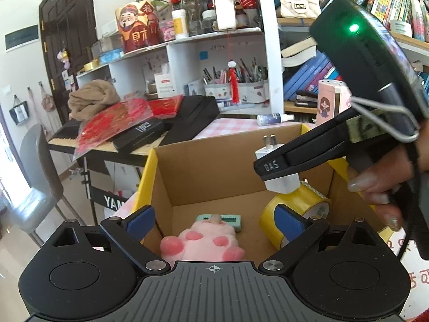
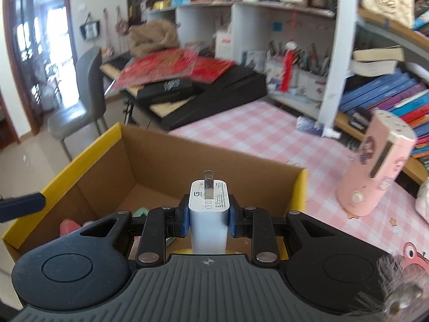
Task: Organize objects
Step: 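Open the left gripper to drop the plush toy while the right gripper lowers the charger into the box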
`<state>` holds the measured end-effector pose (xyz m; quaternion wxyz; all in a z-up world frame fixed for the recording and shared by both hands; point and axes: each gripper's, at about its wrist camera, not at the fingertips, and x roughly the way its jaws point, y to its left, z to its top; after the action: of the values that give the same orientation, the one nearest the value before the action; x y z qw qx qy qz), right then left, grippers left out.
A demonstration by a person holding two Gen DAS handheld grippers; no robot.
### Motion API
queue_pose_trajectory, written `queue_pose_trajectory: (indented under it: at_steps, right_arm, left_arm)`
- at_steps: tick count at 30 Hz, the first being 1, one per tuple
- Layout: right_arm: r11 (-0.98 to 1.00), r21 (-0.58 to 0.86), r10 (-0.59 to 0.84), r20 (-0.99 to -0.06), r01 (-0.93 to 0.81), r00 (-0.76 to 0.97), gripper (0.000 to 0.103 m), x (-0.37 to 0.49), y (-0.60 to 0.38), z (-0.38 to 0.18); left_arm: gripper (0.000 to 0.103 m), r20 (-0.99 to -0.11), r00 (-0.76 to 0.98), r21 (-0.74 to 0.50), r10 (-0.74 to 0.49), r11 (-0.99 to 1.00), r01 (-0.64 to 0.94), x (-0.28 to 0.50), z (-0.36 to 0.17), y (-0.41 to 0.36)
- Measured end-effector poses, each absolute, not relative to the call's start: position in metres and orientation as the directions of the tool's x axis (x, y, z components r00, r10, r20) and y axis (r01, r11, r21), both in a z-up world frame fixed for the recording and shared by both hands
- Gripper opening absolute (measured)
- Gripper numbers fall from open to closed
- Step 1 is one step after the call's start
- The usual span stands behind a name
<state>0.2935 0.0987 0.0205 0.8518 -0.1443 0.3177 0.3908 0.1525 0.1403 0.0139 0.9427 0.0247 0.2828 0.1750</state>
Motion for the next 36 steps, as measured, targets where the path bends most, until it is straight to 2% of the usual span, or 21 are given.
queue_pose_trajectory:
  at_steps: [6,11,30,36]
  right_arm:
    - [0.621,-0.041,0.570,-0.662,-0.783,0.487,0.025,0.287,0.111,0.018]
    - [0.590,-0.058,0.602,-0.633,-0.805,0.486,0.025,0.282,0.119,0.023]
    - [0.476,-0.072,0.542,-0.761,-0.877,0.356,0.025,0.282,0.148,0.000]
    - [0.482,-0.083,0.525,-0.770,-0.872,0.363,0.025,0.283,0.151,-0.003]
  left_arm:
    - [0.097,-0.525,0.769,0.147,0.364,0.929,-0.340,0.147,0.013,0.144]
    - [0.097,-0.525,0.766,0.140,0.371,0.925,-0.352,0.142,0.013,0.145]
    - [0.097,-0.529,0.756,0.133,0.386,0.917,-0.375,0.131,0.013,0.150]
    - [0.097,-0.526,0.757,0.132,0.386,0.917,-0.376,0.128,0.014,0.150]
